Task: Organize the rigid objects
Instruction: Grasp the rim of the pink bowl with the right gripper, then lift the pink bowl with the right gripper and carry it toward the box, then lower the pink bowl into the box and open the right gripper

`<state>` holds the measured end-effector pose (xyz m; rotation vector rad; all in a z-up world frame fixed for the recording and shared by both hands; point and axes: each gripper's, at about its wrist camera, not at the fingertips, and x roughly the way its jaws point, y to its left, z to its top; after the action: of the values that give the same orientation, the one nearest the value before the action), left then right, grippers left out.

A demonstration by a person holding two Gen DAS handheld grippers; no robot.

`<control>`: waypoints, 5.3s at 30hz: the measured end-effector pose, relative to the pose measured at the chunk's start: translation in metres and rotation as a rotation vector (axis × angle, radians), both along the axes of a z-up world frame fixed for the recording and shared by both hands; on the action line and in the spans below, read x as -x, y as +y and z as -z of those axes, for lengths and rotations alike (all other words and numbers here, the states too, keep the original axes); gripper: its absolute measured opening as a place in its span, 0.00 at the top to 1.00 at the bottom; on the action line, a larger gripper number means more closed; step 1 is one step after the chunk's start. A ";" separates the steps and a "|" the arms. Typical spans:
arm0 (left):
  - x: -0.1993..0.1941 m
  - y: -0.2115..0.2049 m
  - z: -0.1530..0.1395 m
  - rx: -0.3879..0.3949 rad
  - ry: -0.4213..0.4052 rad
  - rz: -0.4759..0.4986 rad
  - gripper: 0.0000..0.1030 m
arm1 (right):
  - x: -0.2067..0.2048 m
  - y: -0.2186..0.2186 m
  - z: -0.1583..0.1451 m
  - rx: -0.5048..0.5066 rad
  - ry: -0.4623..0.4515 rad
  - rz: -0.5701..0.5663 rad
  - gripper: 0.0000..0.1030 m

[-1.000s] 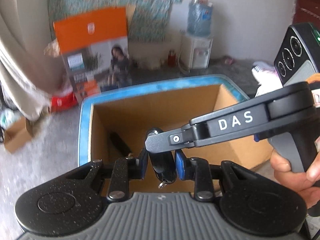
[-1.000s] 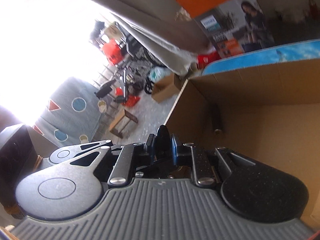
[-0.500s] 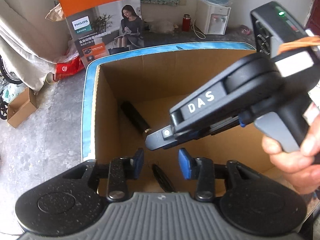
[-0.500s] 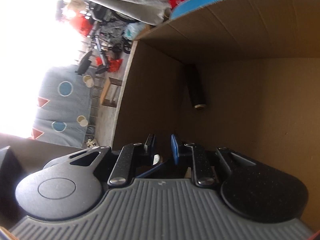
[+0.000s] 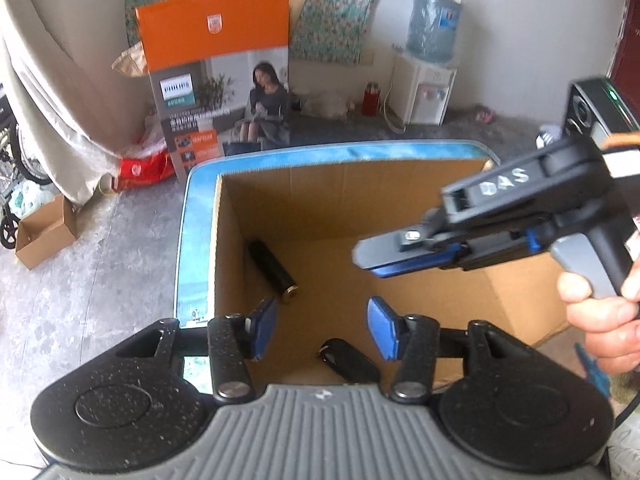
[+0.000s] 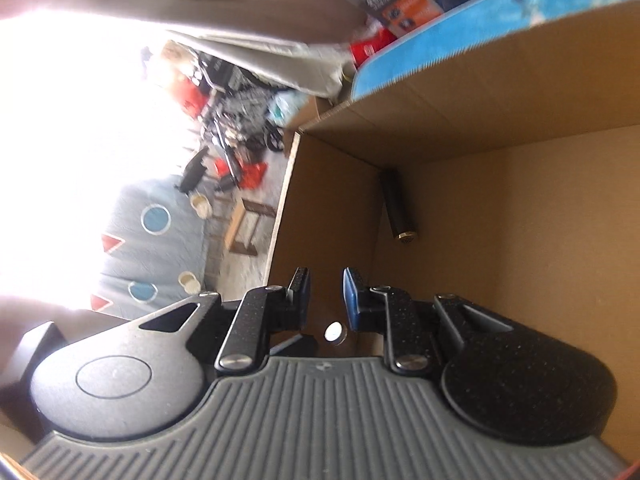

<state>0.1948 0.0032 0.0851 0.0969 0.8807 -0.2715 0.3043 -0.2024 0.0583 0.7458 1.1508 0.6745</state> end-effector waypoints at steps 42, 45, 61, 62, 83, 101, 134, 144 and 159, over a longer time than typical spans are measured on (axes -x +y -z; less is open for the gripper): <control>0.144 -0.099 0.118 0.020 0.201 0.360 0.40 | 0.229 -0.074 0.084 0.491 -0.205 0.108 0.83; 0.140 -0.103 0.121 0.012 0.207 0.357 0.40 | 0.228 -0.077 0.084 0.496 -0.209 0.104 0.87; 0.157 -0.147 0.123 -0.098 0.111 0.474 0.26 | 0.250 -0.118 0.081 0.479 -0.177 0.196 0.85; 0.158 -0.150 0.124 -0.117 0.102 0.478 0.26 | 0.251 -0.119 0.082 0.475 -0.177 0.199 0.85; 0.162 -0.162 0.126 -0.181 0.026 0.464 0.27 | 0.255 -0.119 0.084 0.451 -0.193 0.245 0.86; 0.183 -0.156 0.096 -0.167 -0.071 0.456 0.27 | 0.274 -0.120 0.055 0.457 -0.275 0.285 0.86; -0.062 -0.014 0.025 -0.093 0.156 0.137 0.31 | 0.005 -0.001 -0.031 0.433 -0.257 -0.168 0.86; -0.091 -0.013 0.066 -0.152 0.270 0.127 0.34 | -0.028 0.042 0.040 0.513 -0.088 -0.256 0.87; -0.047 -0.015 0.012 -0.081 0.118 0.093 0.25 | -0.001 -0.005 -0.015 0.424 -0.225 -0.089 0.84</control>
<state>0.2420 -0.0113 0.0728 0.1994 1.0063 -0.3310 0.3053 -0.2070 0.0730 0.2538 1.0750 0.5465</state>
